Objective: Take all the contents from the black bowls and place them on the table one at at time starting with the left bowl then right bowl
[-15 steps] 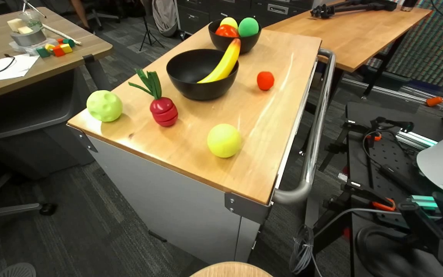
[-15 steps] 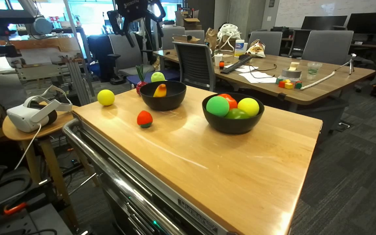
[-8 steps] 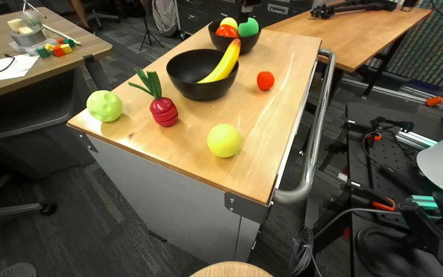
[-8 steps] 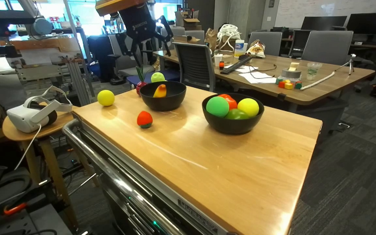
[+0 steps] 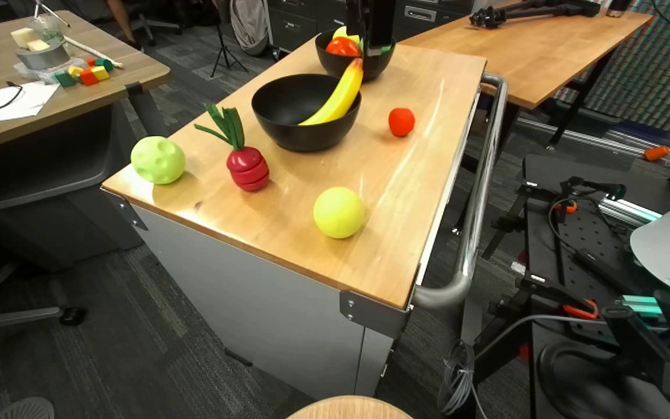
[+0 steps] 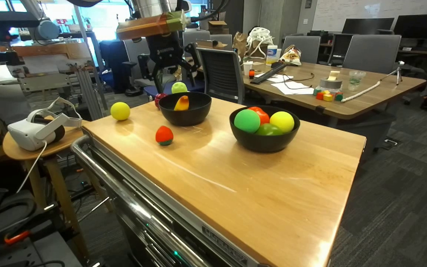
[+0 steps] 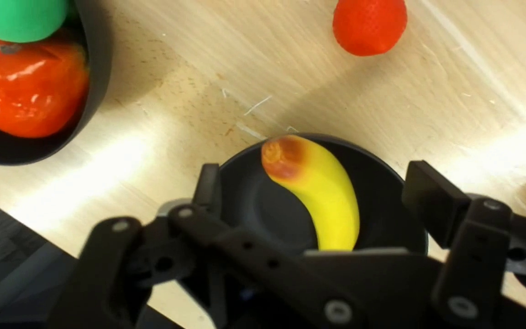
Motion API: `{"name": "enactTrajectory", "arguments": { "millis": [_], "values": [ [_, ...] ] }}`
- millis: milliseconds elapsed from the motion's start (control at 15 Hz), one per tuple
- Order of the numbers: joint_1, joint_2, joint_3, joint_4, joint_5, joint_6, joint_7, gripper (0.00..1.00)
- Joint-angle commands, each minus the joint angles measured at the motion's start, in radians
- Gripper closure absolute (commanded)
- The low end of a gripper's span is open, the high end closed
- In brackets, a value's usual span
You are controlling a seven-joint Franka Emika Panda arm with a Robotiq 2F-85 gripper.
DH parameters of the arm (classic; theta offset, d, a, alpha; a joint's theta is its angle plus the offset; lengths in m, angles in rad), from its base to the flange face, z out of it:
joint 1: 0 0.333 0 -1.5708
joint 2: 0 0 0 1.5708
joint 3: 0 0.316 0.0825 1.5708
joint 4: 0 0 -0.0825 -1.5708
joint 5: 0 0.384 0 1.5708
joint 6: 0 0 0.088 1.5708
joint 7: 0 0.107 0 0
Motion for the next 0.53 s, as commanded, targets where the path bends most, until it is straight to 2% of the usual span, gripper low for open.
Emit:
{"name": "enactTrajectory", "arguments": {
  "millis": [0, 467],
  "values": [
    [-0.013, 0.017, -0.005, 0.005, 0.039, 0.001, 0.009, 0.00],
    [-0.024, 0.052, -0.004, 0.016, 0.062, 0.009, 0.014, 0.00]
  ]
}}
